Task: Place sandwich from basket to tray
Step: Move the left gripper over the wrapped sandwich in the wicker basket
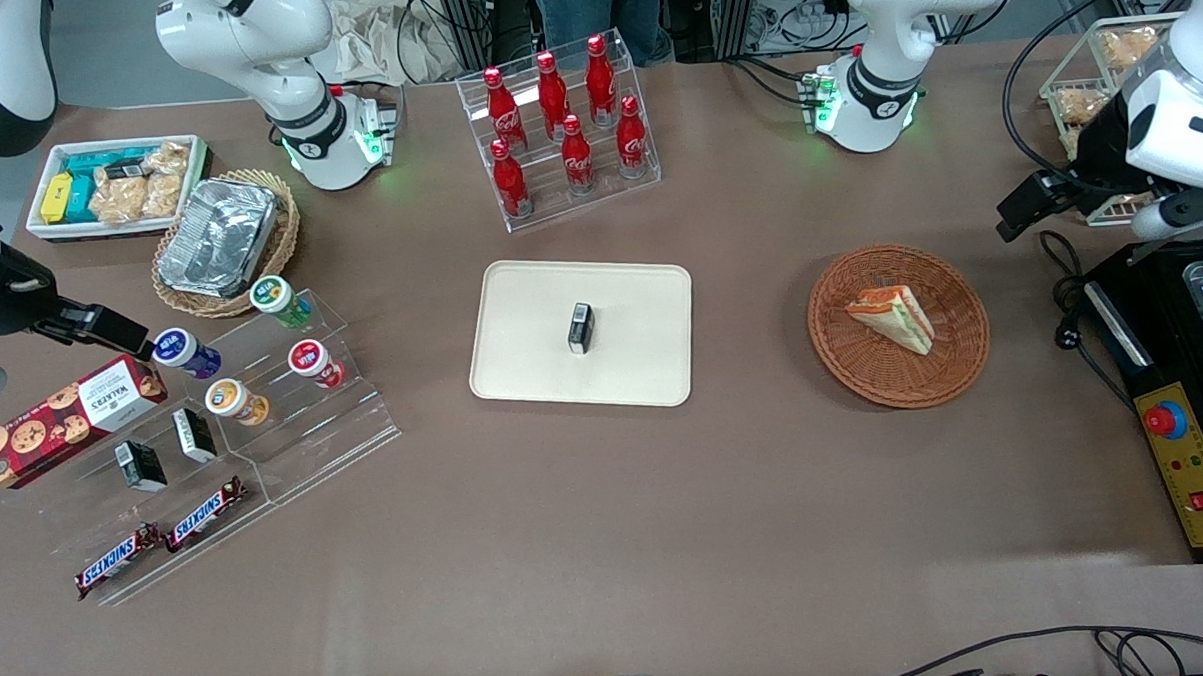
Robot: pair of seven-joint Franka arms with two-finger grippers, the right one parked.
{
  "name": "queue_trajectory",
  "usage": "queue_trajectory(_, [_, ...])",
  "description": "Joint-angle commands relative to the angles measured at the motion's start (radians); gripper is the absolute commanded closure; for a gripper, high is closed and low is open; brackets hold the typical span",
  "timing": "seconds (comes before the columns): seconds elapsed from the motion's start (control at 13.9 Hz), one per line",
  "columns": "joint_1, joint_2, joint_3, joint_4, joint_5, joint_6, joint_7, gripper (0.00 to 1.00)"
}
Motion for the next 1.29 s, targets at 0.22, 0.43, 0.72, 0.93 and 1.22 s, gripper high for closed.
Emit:
queue_trajectory(0.22, [-0.040, -0.088, -0.011, -0.194, 0.012, 0.086, -0.302, 0.01])
queue_trajectory(0.43, [-0.038, -0.166, -0.011, -0.428, 0.014, 0.271, -0.406, 0.01])
queue_trajectory(0.72, [-0.038, -0.176, -0.011, -0.634, 0.020, 0.464, -0.510, 0.01])
queue_trajectory(0.93, [-0.035, -0.165, -0.009, -0.746, 0.029, 0.605, -0.518, 0.01])
queue_trajectory(1.22, [-0.032, -0.093, -0.009, -0.780, 0.029, 0.719, -0.547, 0.01])
